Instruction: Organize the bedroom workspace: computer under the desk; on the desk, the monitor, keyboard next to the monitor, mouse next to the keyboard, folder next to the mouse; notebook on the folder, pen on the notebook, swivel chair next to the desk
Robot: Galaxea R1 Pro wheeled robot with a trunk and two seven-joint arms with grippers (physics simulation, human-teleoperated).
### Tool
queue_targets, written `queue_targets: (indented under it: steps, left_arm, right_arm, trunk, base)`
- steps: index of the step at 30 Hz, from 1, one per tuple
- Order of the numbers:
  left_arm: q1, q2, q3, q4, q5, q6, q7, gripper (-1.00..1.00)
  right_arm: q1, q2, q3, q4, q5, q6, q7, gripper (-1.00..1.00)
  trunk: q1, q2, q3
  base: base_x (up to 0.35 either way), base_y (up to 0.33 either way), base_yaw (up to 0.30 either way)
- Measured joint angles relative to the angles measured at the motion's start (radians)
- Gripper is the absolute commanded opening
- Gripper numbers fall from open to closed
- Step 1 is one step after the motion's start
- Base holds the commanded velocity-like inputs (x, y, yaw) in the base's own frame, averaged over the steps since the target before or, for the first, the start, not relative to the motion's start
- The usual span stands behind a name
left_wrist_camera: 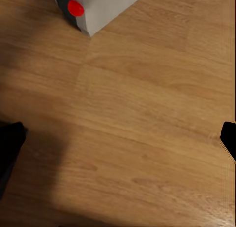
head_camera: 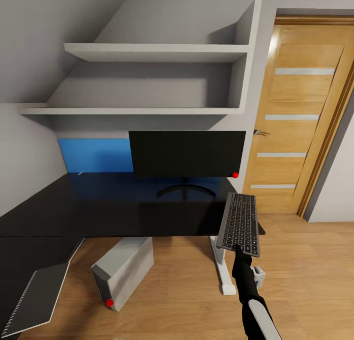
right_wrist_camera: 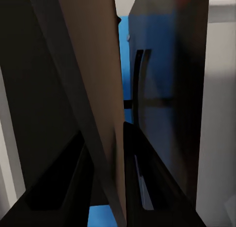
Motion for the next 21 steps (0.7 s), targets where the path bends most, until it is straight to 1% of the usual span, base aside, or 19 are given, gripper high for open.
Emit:
queue_targets:
  steps: [2,3,4,21]
  left_arm:
    - [0.0,0.0,0.0,-0.012,0.0,-0.001,0.001,1.0]
    - [0.001,0.0,0.0,-0.031,0.0,-0.001,0.002,1.0]
    - [0.001,-0.001,0.0,-0.033,0.0,0.0,0.002,1.0]
    - [0.0,0.0,0.0,-0.034,0.0,-0.001,0.001,1.0]
  right_arm:
    - [0.0,0.0,-0.001,0.0,0.0,0.0,0.0,-1.0]
    - [0.0,-0.001,-0.002,0.0,-0.001,0.0,0.0,-1.0]
    - [0.0,-0.001,-0.001,0.0,-0.001,0.0,0.0,-1.0]
    - [0.0,-0.001,-0.002,0.002,-0.001,0.0,0.0,-1.0]
  trunk:
    - [0.0,0.0,0.0]
    - [0.004,-0.007,-0.003]
    - [0.008,-0.014,-0.006]
    - [0.073,-0.133,-0.059]
  base:
    - [0.0,0.002,0.0]
    - [0.0,0.0,0.0]
    - [0.0,0.0,0.0]
    - [0.0,0.0,0.0]
